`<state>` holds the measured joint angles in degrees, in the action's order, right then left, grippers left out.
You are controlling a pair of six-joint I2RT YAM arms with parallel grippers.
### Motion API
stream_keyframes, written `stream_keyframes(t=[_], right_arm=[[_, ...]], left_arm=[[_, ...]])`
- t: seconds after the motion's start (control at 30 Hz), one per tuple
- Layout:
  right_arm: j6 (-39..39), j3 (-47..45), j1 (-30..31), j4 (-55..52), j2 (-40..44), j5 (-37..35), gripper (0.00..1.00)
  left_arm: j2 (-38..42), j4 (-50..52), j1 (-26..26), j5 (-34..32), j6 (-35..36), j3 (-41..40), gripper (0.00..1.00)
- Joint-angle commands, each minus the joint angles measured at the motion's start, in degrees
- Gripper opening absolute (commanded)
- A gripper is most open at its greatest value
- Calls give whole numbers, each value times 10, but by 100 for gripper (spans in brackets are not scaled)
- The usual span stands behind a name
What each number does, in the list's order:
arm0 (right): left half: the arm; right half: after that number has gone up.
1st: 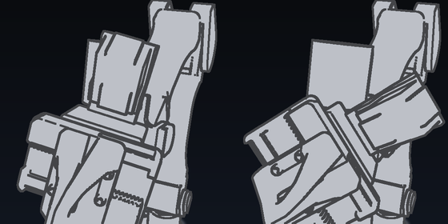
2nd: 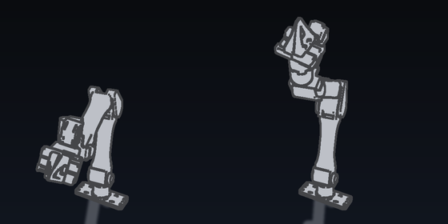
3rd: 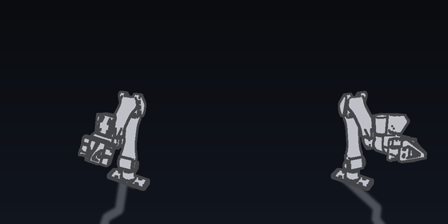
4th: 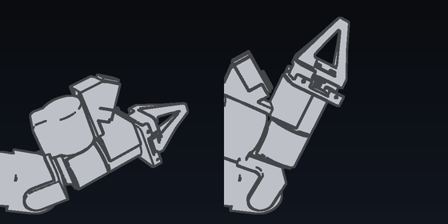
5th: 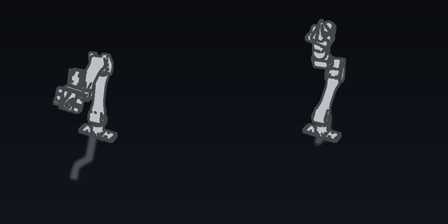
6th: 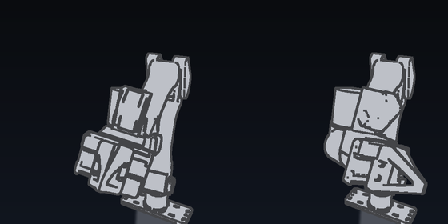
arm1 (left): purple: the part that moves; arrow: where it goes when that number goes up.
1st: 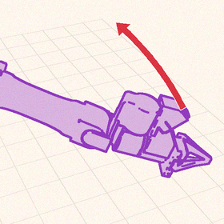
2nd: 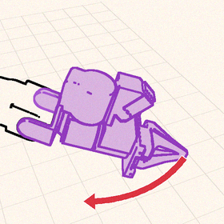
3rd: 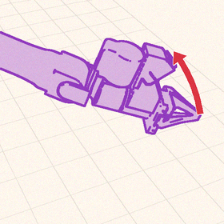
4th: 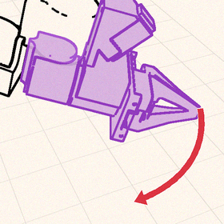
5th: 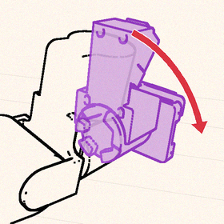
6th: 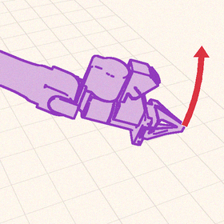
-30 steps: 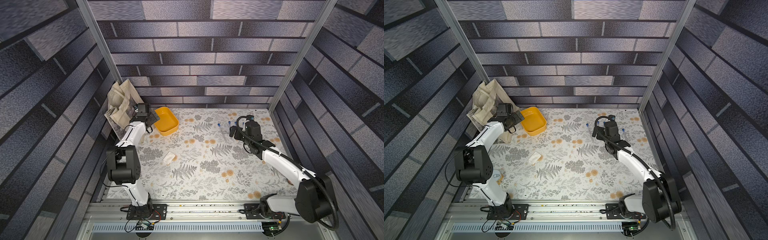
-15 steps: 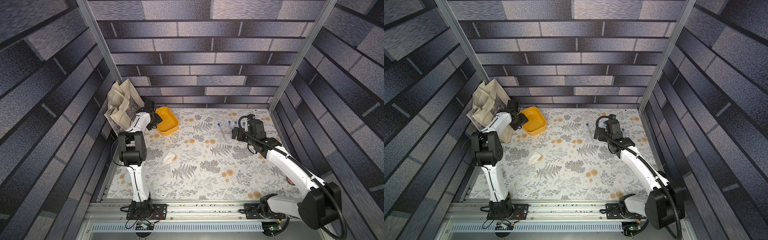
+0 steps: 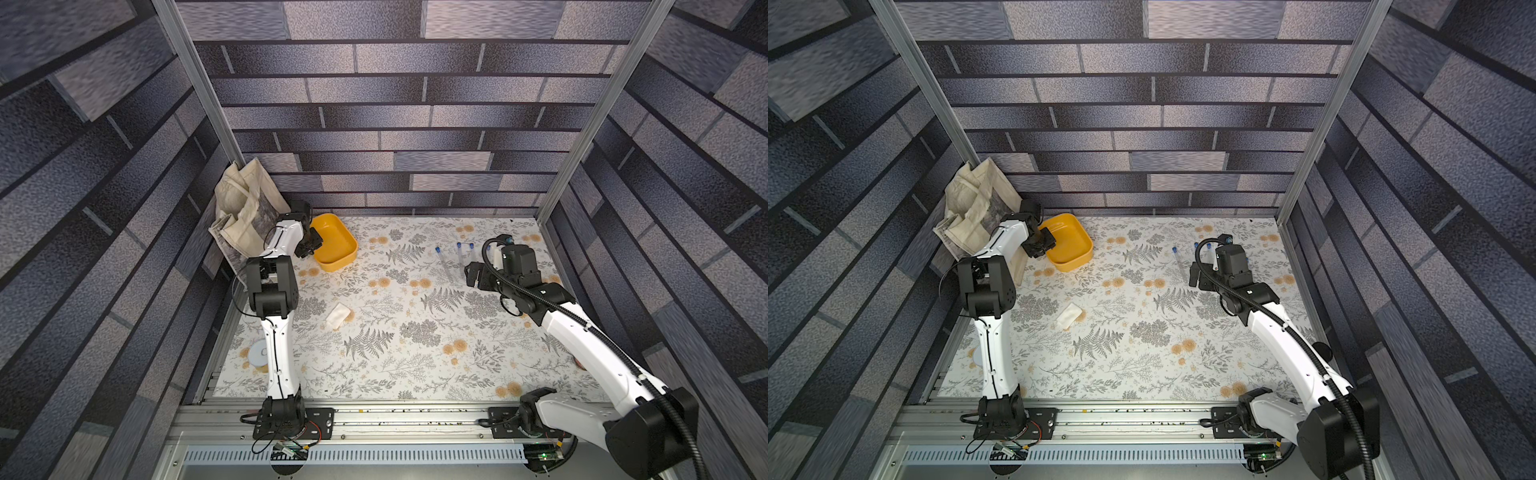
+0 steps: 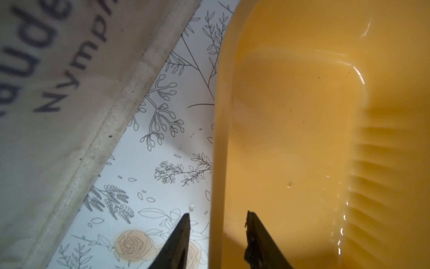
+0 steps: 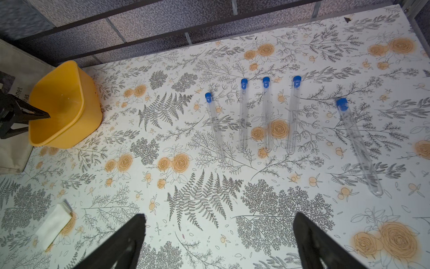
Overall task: Wipe the exteriors of test tubes
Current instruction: Pick up the storage box from the center of the board.
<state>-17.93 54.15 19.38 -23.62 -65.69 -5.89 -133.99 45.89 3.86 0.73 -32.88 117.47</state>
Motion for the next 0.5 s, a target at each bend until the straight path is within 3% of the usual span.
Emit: stream_keyframes(t=[0.0,0.3,0.47], right_arm=[[6,-16,2,-24,12,-1,100],[3,-23,2,-21,7,2,100],[3,-21,2,-18,3,2,100]], left_arm=[[-9,27,1,14,20,32,30],[16,33,-9,19,36,35,0],[51,34,-20,25,44,19,0]])
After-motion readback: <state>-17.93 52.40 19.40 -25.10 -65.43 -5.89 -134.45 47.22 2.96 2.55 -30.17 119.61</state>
